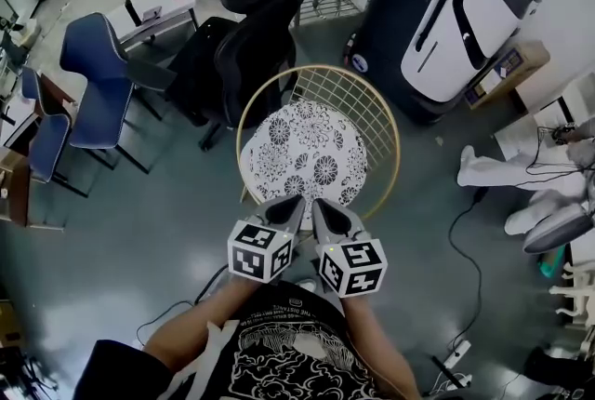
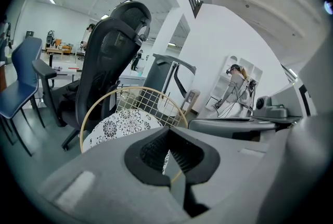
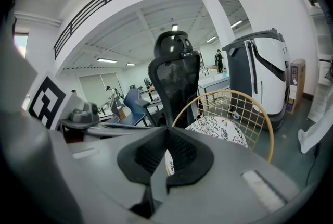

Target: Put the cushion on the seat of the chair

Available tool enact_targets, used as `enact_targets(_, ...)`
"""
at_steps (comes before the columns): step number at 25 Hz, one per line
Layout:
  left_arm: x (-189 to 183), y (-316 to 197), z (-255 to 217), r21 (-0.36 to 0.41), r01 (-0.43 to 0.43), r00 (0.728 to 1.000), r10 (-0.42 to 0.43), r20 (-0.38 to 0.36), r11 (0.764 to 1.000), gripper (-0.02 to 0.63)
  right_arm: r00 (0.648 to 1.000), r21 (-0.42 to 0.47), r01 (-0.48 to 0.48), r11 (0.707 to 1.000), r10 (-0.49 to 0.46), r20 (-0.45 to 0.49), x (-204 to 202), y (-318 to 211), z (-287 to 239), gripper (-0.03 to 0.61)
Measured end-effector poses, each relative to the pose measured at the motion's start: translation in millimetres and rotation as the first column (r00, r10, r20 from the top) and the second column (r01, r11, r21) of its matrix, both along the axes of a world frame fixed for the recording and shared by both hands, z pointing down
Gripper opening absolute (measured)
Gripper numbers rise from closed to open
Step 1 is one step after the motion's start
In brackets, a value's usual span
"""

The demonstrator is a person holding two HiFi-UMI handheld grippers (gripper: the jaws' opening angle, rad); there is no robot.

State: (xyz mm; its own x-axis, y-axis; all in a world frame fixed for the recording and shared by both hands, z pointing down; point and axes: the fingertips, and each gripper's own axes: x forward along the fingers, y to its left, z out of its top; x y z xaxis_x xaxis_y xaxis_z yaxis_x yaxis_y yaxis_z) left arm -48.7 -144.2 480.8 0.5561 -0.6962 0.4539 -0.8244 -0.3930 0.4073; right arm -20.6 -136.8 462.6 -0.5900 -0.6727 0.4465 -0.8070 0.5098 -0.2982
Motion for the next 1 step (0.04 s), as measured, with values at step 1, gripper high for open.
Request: enact_targets(1, 0.0, -1.1, 0.5, -0.001, -0.001, 1.0, 0.001, -0.001, 1.0, -0.005, 1.0, 0.0, 0.0, 1.0, 0.0, 0.0, -0.3, -1.0, 0.2, -0.002)
